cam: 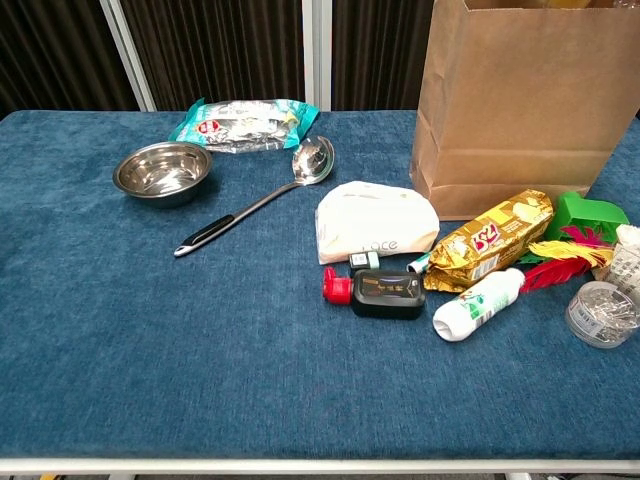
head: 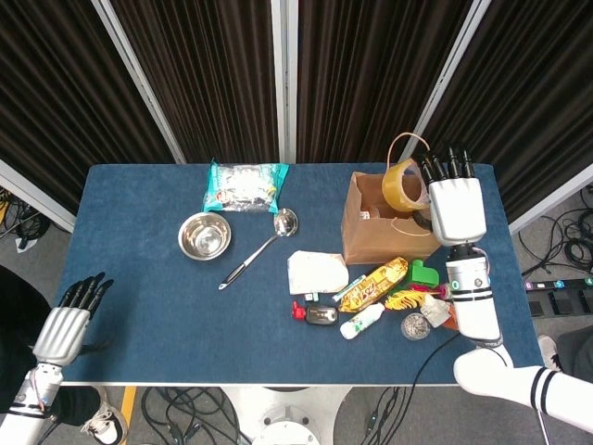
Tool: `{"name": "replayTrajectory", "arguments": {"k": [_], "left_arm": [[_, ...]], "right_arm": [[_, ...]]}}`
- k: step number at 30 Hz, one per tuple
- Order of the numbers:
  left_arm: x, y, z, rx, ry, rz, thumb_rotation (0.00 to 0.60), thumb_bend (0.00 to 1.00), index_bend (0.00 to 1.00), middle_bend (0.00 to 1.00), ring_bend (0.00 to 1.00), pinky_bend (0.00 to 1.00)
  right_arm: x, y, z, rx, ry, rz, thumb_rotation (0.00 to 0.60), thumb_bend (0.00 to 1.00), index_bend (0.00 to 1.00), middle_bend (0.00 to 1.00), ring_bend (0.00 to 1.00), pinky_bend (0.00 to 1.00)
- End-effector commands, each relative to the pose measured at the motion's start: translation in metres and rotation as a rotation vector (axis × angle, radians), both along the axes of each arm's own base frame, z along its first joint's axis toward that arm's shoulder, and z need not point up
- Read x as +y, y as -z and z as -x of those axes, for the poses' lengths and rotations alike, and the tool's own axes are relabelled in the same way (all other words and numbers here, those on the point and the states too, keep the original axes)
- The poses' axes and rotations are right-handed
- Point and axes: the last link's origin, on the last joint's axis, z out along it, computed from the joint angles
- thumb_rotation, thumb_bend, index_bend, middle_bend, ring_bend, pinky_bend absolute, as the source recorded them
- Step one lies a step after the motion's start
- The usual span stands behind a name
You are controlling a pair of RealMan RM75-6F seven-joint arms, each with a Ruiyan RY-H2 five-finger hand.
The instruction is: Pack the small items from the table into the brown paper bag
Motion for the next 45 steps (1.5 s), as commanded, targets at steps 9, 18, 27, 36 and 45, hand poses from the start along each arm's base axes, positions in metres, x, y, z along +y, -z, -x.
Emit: {"name": "replayTrajectory", "arguments": {"k": [9,18,27,36,45], "left_arm": [[0.0,-0.001,-0.003,-0.002,0.005,-0.007,0.6,0.11,0.08,0.09,0.0,0.12],[0.0,-0.005,-0.007,-0.005,0.019,-0.021,0.6,0.11,0.08,0.09,0.0,0.12],[-0.002,-0.006,-0.01,-0.002,0.021,-0.021,0.6,0.11,0.08,0.09,0.0,0.12],[-0.001,-0.004,-0.011,-0.004,0.024,-0.016,0.6,0.11,0.08,0.09,0.0,0.12],[-0.003,-0.004,-0.011,-0.001,0.022,-0.01,0.6,0.11,0.08,0.09,0.0,0.12]], "right_arm": [[0.01,-0.014,-0.011,-0.054,-0.076,0.024,0.6,0.0,0.18,0.17,0.0,0.0],[0.055,-0.031,-0.071,-0.223,-0.408,0.035,0.6,0.0,0.18,0.19,0.0,0.0],[0.114,0.002,-0.064,-0.103,-0.599,-0.233,0.6,0.0,0.23,0.23,0.0,0.0],[0.122,0.009,0.007,0.29,-0.194,-0.424,0.6,0.0,0.28,0.24,0.02,0.02],[0.139,0.017,0.071,0.285,0.13,-0.49,0.6,0.0,0.28,0.24,0.02,0.02]]}}
